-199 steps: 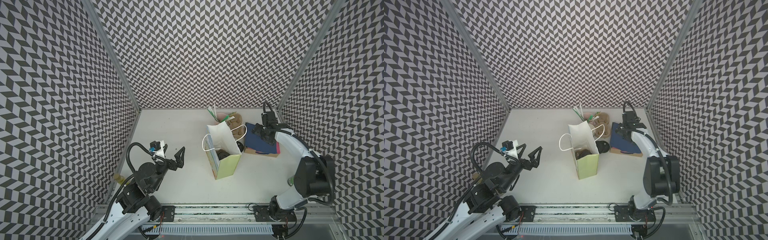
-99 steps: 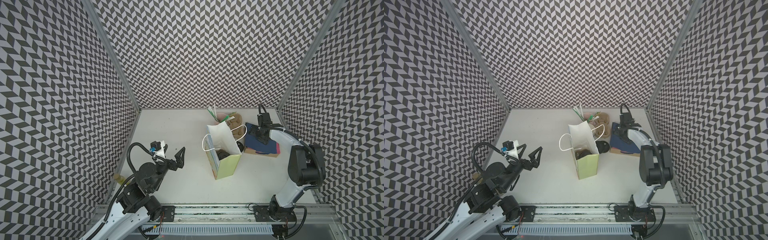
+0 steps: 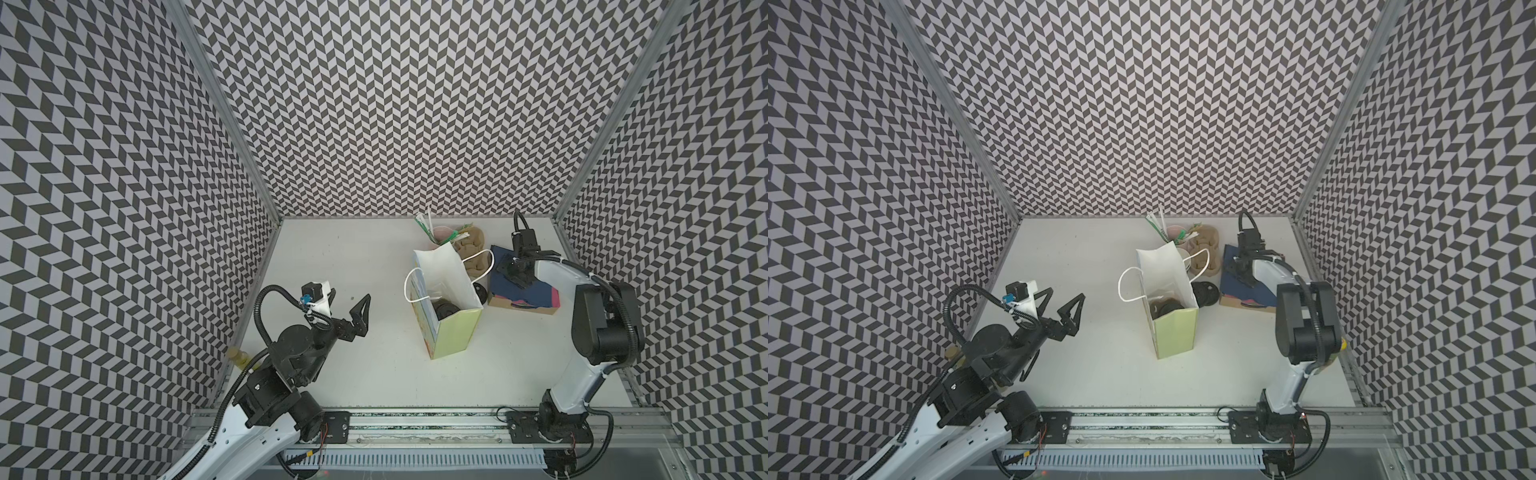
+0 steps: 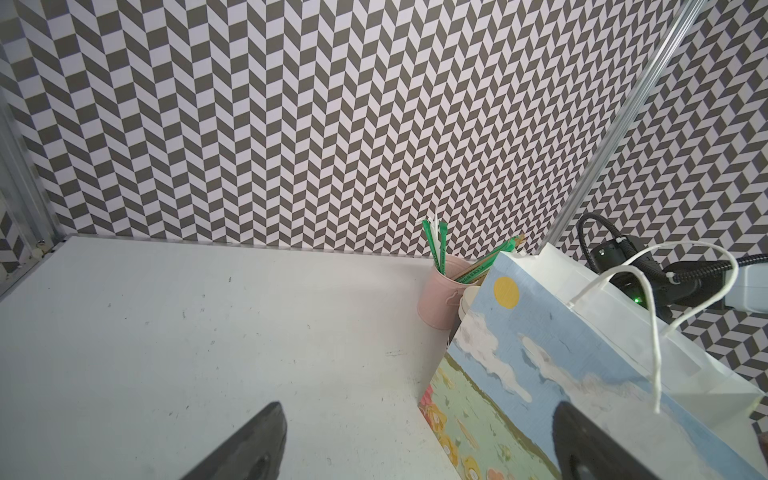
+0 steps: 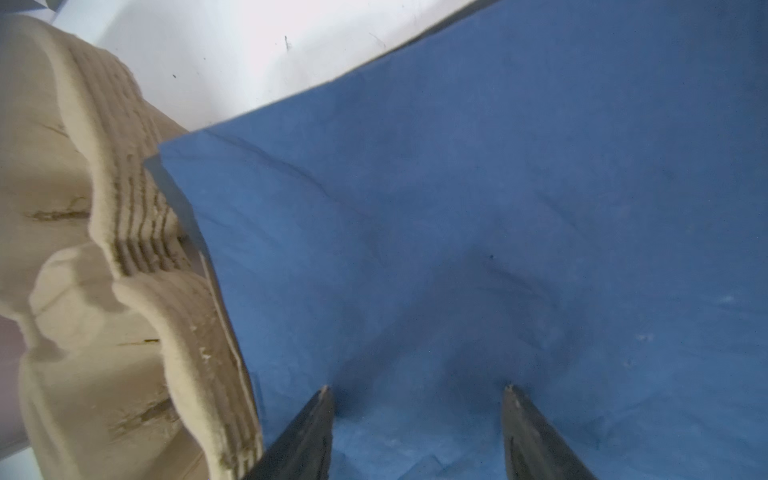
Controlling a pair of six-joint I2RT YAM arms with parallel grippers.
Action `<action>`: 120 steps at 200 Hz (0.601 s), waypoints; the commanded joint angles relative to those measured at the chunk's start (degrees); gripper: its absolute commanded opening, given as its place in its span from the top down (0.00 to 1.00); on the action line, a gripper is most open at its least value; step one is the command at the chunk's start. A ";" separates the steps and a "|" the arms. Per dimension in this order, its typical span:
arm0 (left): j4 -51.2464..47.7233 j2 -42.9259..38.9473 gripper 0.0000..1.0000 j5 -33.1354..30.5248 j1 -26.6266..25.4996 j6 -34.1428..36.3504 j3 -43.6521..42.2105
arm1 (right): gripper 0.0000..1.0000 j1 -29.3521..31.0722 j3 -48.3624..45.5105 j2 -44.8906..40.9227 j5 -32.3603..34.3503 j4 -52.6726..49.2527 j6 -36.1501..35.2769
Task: Pack the takeout coffee
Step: 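Lower the right gripper onto the blue napkin stack to grasp it, then pinch the edge of the top blue napkin with the right gripper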
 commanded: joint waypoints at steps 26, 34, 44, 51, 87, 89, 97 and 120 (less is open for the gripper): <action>1.50 -0.01 0.00 0.60 0.22 0.20 -0.61 | 0.47 -0.24 -2.14 1.90 -1.45 3.73 0.00; 1.47 -0.07 0.00 0.60 0.22 0.24 -0.66 | 0.50 -0.20 -2.49 2.08 -1.88 4.12 -0.12; 1.56 -0.10 0.00 0.60 0.22 0.17 -0.70 | 0.53 -0.22 -2.72 2.20 -2.05 4.32 0.00; 1.59 0.01 0.00 0.61 0.22 0.22 -0.69 | 0.55 -0.21 -2.96 2.23 -2.15 4.61 -0.08; 1.63 -0.07 0.00 0.60 0.23 0.33 -0.70 | 0.67 -0.19 -3.93 1.07 -2.48 5.38 -0.08; 1.58 -0.10 0.00 0.60 0.22 0.30 -0.69 | 0.67 -0.21 -3.99 0.99 -2.48 5.45 -0.08; 1.68 -0.06 0.00 0.60 0.24 0.33 -0.65 | 0.70 -0.25 -4.12 0.64 -2.67 5.60 -0.07; 1.68 -0.16 0.00 0.60 0.22 0.32 -0.75 | 0.78 -0.20 -4.13 -0.54 -3.22 5.48 -0.27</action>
